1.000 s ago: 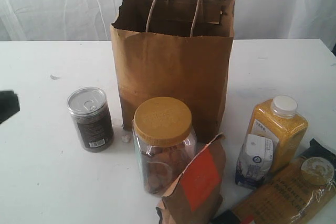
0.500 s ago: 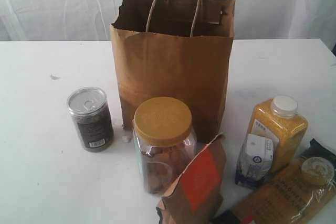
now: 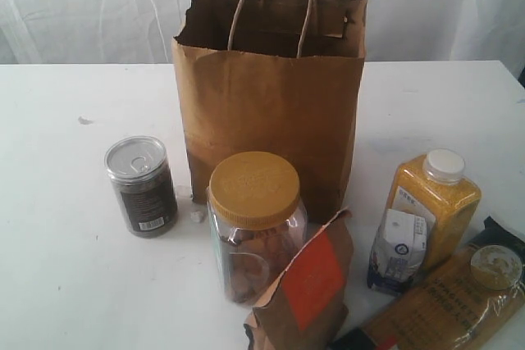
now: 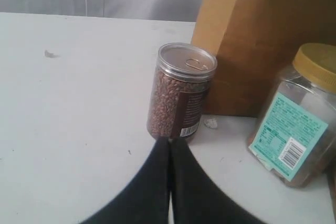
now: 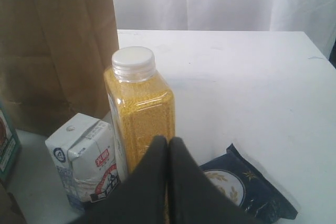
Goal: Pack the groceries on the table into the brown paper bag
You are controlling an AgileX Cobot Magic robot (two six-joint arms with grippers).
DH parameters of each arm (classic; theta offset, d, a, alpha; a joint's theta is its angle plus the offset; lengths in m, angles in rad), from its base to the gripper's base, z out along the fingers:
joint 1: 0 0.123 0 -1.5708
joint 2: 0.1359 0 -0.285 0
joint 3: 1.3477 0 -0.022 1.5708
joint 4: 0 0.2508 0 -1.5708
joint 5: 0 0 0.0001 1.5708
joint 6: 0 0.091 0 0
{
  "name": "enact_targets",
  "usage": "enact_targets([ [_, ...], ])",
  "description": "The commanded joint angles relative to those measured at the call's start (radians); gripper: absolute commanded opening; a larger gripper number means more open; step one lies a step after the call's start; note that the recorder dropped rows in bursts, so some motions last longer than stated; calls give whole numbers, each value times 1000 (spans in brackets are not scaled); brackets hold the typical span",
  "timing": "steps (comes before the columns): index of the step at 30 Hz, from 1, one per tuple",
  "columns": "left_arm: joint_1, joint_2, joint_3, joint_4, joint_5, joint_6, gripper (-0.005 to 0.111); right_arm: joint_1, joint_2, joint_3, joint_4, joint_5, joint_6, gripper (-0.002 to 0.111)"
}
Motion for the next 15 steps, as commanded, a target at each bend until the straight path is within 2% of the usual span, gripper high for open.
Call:
enact_targets([
  [1,4,-5,4,-10,3,19,0,-4,-7,-2,-7,-5,-1,0],
  [15,4,-5,4,-10,8,18,0,-4,-7,-2,-7,-5,-1,0],
])
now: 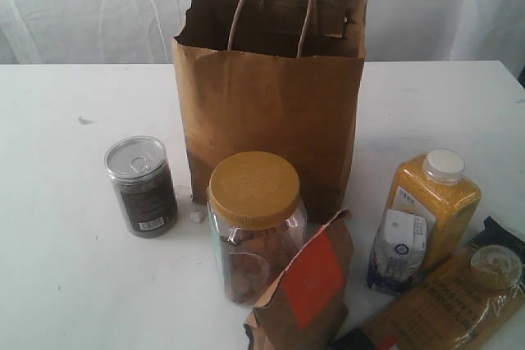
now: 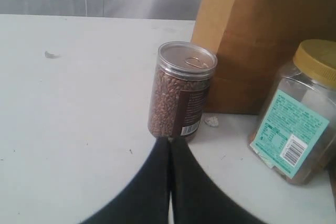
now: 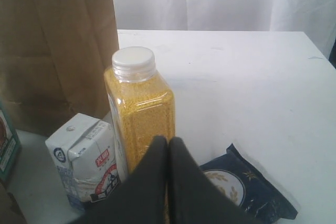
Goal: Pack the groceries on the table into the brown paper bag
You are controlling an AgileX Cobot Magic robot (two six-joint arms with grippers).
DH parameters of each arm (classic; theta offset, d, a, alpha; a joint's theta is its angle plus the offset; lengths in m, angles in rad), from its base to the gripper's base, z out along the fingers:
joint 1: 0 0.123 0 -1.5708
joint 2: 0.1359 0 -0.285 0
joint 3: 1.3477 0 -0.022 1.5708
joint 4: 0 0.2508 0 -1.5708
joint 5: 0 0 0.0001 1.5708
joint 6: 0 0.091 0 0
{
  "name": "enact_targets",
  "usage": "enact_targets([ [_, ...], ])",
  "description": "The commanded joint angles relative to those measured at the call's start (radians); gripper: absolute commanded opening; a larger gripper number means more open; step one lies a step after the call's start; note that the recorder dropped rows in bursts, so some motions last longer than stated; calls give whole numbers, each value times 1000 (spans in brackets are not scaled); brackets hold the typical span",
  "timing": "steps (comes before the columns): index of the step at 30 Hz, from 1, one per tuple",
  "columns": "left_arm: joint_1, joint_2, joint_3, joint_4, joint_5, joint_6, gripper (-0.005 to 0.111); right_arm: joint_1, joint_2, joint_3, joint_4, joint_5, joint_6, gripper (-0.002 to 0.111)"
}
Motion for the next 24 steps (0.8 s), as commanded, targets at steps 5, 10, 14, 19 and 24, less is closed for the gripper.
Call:
enact_targets([
  [5,4,-5,4,-10,3,3,0,-4,-7,-2,-7,-5,-1,0],
  [10,4,-5,4,-10,3,3,0,-4,-7,-2,-7,-5,-1,0],
  [14,4,-5,4,-10,3,3,0,-4,-7,-2,-7,-5,-1,0],
  [19,4,-5,4,-10,3,3,0,-4,-7,-2,-7,-5,-1,0],
  [24,4,-5,4,-10,3,3,0,-4,-7,-2,0,-119,18,0],
])
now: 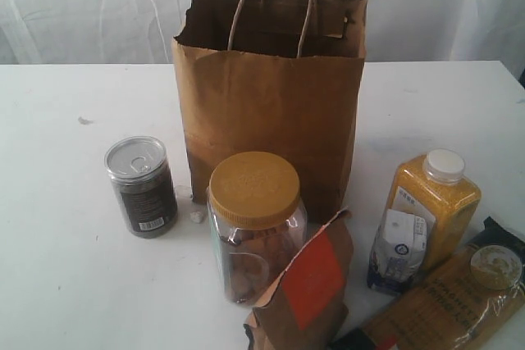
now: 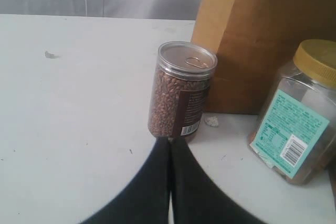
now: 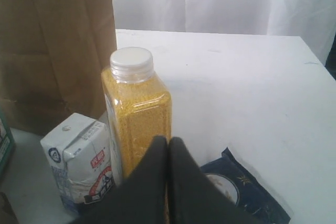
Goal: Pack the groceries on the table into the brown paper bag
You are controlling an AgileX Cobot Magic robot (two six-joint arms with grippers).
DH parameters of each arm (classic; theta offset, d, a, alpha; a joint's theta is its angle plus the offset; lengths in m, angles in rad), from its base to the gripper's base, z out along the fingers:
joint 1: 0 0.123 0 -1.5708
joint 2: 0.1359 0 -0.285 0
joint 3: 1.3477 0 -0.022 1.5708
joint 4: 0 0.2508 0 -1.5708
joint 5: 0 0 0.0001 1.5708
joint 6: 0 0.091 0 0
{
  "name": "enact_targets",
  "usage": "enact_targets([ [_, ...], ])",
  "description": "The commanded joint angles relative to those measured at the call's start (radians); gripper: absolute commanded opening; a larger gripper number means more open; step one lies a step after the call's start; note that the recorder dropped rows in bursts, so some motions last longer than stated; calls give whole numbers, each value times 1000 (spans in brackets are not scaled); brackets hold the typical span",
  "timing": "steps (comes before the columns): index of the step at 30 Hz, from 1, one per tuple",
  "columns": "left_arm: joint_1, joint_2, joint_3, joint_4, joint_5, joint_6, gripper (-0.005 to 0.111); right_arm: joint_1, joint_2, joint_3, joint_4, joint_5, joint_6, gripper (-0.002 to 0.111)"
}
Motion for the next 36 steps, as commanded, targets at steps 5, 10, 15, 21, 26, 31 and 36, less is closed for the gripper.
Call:
enact_targets([
  [5,4,-5,4,-10,3,3,0,-4,-7,-2,91,-232,183,0],
  [10,4,-5,4,-10,3,3,0,-4,-7,-2,100,-355,197,0],
  [15,4,-5,4,-10,3,3,0,-4,-7,-21,103,-375,403,0],
  [21,4,-5,4,-10,3,3,0,44,-7,-183,103,-108,339,0],
  [26,4,-5,4,-10,3,3,0,129,74,-388,222,70,-24,0],
  [31,4,-5,4,-10,3,3,0,159,303,-607,316,308,-326,0],
  [36,4,-5,4,-10,3,3,0,159,537,-749,289,480,-412,0],
])
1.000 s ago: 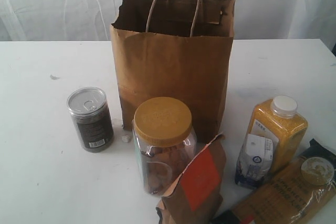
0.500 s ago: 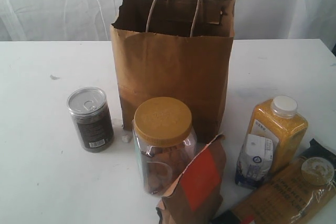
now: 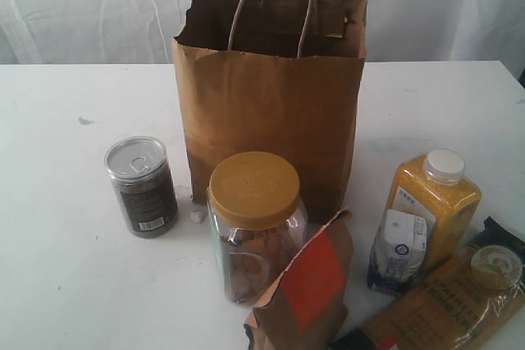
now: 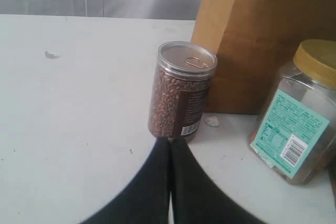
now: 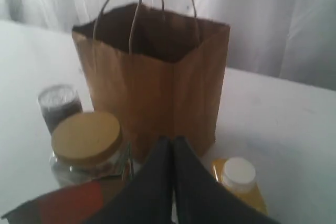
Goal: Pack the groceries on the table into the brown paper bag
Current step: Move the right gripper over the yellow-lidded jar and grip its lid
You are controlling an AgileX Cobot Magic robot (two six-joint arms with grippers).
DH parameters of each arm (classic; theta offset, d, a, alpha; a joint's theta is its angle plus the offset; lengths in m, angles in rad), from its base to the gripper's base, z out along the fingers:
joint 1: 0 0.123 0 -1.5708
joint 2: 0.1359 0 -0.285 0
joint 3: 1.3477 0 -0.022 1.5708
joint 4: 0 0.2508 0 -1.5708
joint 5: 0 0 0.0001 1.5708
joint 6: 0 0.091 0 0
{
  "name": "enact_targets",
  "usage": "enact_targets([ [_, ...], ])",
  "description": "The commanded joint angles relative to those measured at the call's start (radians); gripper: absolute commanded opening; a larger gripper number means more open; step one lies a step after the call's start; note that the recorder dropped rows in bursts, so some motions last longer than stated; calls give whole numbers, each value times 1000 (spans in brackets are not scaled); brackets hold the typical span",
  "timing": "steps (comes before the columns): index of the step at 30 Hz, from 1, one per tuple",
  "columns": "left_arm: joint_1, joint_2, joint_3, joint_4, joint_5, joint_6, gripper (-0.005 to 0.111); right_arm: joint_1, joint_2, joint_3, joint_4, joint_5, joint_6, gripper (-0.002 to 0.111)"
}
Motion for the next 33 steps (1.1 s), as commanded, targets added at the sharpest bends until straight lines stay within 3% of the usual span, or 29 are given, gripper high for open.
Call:
enact_targets([
  [1,4,-5,4,-10,3,1,0,2,183,-97,-28,133,-69,0],
  [4,4,-5,4,-10,3,1,0,2,272,-136,-34,167,-117,1],
  [7,4,-5,4,-10,3,1,0,2,348,-166,-31,187,-153,11],
  [10,4,-5,4,-10,3,1,0,2,420,-195,9,190,-164,33],
  [14,4,-5,4,-10,3,1,0,2,500,-211,84,143,-172,72],
  [16,4,-5,4,-10,3,1,0,17,532,-211,84,126,-172,81],
  [33,4,-5,4,-10,3,3,0,328,910,-440,-27,109,-166,82],
])
